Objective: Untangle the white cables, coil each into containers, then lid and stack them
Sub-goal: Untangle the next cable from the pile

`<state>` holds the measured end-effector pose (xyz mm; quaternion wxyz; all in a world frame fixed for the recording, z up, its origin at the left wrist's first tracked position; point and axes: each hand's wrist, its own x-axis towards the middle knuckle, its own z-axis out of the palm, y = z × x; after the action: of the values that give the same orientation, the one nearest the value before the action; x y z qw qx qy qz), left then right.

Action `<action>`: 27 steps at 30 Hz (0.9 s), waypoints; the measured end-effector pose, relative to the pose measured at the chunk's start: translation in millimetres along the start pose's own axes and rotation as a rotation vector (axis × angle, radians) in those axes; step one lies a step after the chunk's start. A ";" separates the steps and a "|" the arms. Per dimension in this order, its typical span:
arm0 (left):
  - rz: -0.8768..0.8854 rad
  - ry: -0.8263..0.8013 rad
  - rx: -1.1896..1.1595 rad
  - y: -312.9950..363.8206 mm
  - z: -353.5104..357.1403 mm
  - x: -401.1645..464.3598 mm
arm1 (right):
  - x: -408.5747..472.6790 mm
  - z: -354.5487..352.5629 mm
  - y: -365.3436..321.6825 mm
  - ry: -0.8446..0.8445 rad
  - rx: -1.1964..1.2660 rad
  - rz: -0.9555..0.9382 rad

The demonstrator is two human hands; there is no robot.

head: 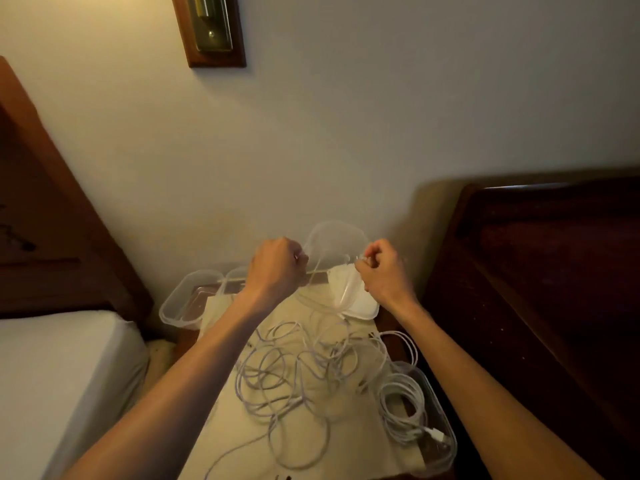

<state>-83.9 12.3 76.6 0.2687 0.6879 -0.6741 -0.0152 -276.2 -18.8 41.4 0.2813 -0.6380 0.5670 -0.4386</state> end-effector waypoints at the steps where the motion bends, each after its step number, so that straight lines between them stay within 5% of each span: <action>1: 0.014 0.010 -0.020 9.3 -5.0 -19.1 | -13.2 -11.4 -0.6 0.000 -0.029 -0.010; 13: -0.197 -0.186 -0.303 51.6 35.6 -204.6 | -163.0 -47.0 65.9 -0.174 -0.163 -0.063; 18: -0.254 -0.191 -0.246 35.4 65.4 -237.9 | -187.5 -44.8 98.2 -0.025 -0.422 -0.176; 27: -0.354 -0.356 -0.074 27.2 89.9 -247.3 | -191.6 -44.8 129.9 -0.485 -0.781 0.043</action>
<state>-165.8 213.6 -74.2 0.1637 0.7714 -0.5790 -0.2074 -372.2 147.4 -95.4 0.1535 -0.7684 0.6208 -0.0242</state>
